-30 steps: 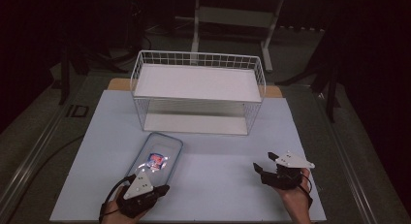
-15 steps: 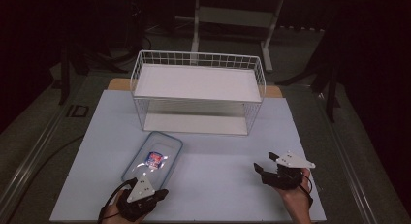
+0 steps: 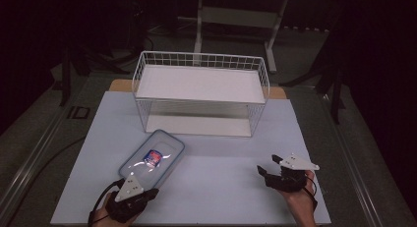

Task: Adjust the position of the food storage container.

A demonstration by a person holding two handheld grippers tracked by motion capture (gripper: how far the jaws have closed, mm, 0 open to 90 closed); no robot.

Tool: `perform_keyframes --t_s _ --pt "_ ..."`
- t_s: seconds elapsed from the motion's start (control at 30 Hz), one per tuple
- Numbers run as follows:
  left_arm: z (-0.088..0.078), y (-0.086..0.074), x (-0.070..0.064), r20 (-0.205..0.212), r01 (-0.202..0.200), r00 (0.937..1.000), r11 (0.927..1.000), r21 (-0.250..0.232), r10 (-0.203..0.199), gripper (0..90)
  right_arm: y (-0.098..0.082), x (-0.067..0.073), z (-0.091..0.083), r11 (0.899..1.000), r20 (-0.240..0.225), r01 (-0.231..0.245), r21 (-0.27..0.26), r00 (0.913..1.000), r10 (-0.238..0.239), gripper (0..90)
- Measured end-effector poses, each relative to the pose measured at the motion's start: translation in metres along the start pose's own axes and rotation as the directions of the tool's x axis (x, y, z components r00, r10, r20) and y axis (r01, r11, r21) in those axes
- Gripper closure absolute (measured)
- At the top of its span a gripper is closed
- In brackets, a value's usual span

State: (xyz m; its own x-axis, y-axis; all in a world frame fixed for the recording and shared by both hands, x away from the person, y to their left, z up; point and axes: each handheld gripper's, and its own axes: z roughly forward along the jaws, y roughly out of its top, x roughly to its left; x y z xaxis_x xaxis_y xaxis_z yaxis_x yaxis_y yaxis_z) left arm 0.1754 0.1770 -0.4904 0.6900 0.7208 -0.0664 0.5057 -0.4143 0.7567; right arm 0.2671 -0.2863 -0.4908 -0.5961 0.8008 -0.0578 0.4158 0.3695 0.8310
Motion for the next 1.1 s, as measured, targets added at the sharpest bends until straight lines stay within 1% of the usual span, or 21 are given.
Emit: perform_keyframes --t_s 0.03,0.1,0.13,0.17,0.23,0.4,0.5,0.6,0.63,0.67,0.73,0.87,0.9,0.93,0.97,1.07,1.1 --pt "-0.003 -0.003 0.003 -0.007 0.013 0.9999 0.9999 0.001 -0.013 89.4 0.0 0.0 0.0 1.0 0.0 0.0 0.001 1.0 0.0 29.9" --pt "-0.006 -0.005 0.006 -0.026 0.021 0.9994 0.9997 0.013 -0.021 89.4 0.0 0.0 0.001 1.0 -0.002 0.0 0.004 1.0 0.0 29.9" --pt "-0.006 -0.005 0.006 -0.026 0.021 0.9994 0.9997 0.013 -0.021 89.4 0.0 0.0 0.001 1.0 -0.002 0.002 0.005 1.0 -0.001 29.9" --pt "-0.008 -0.008 0.01 -0.038 0.035 0.9987 0.9992 0.017 -0.034 89.4 0.0 0.0 0.001 1.0 -0.002 0.002 0.006 1.0 -0.002 29.9" --pt "-0.01 -0.009 0.013 -0.052 0.051 0.9974 0.9986 0.014 -0.05 89.4 0.0 0.0 0.001 1.0 -0.002 0.003 0.006 1.0 -0.003 29.9" --pt "-0.012 -0.011 0.022 -0.072 0.085 0.9939 0.9964 0.009 -0.084 89.5 0.0 0.0 0.001 1.0 -0.003 0.003 0.005 1.0 -0.003 29.9" --pt "-0.014 -0.011 0.029 -0.091 0.116 0.9891 0.9932 0.002 -0.116 89.4 0.0 0.0 0.001 1.0 -0.002 0.001 0.006 1.0 -0.001 29.9" --pt "-0.016 -0.012 0.039 -0.112 0.152 0.9819 0.9883 -0.009 -0.153 89.4 -0.001 0.0 0.001 1.0 -0.003 0.001 0.006 1.0 -0.001 29.9" --pt "-0.016 -0.012 0.039 -0.112 0.152 0.9819 0.9883 -0.009 -0.153 89.4 -0.001 0.0 0.001 1.0 -0.004 0.001 0.006 1.0 -0.001 29.9" --pt "-0.018 -0.013 0.047 -0.132 0.175 0.9755 0.9843 -0.018 -0.176 89.4 -0.001 0.0 0.001 1.0 -0.005 0.001 0.006 1.0 -0.001 29.9" --pt "-0.02 -0.013 0.055 -0.147 0.194 0.9694 0.9805 -0.028 -0.196 89.5 -0.001 0.0 0.002 1.0 -0.004 0.001 0.006 1.0 -0.001 29.9" --pt "-0.025 -0.013 0.071 -0.193 0.222 0.9546 0.9738 -0.051 -0.228 89.5 -0.001 0.0 0.002 1.0 -0.006 0.0 0.008 1.0 0.0 29.9" --pt "-0.025 -0.013 0.071 -0.193 0.222 0.9546 0.9738 -0.051 -0.228 89.5 -0.001 0.001 0.003 1.0 -0.005 0.0 0.011 1.0 0.0 29.9" --pt "-0.025 -0.014 0.078 -0.207 0.231 0.9491 0.9715 -0.055 -0.237 89.5 -0.001 0.001 0.003 1.0 -0.005 0.002 0.012 1.0 -0.002 29.9" --pt "-0.025 -0.014 0.08 -0.217 0.232 0.9464 0.971 -0.056 -0.239 89.4 -0.001 0.001 0.003 1.0 -0.004 0.002 0.013 1.0 -0.002 29.9" --pt "-0.024 -0.012 0.087 -0.249 0.224 0.941 0.9734 -0.051 -0.229 89.4 -0.001 0.001 0.004 1.0 -0.005 0.004 0.016 1.0 -0.003 29.9" --pt "-0.024 -0.012 0.089 -0.262 0.223 0.9375 0.9735 -0.052 -0.229 89.5 -0.001 0.001 0.004 1.0 -0.007 0.003 0.016 1.0 -0.003 29.9"
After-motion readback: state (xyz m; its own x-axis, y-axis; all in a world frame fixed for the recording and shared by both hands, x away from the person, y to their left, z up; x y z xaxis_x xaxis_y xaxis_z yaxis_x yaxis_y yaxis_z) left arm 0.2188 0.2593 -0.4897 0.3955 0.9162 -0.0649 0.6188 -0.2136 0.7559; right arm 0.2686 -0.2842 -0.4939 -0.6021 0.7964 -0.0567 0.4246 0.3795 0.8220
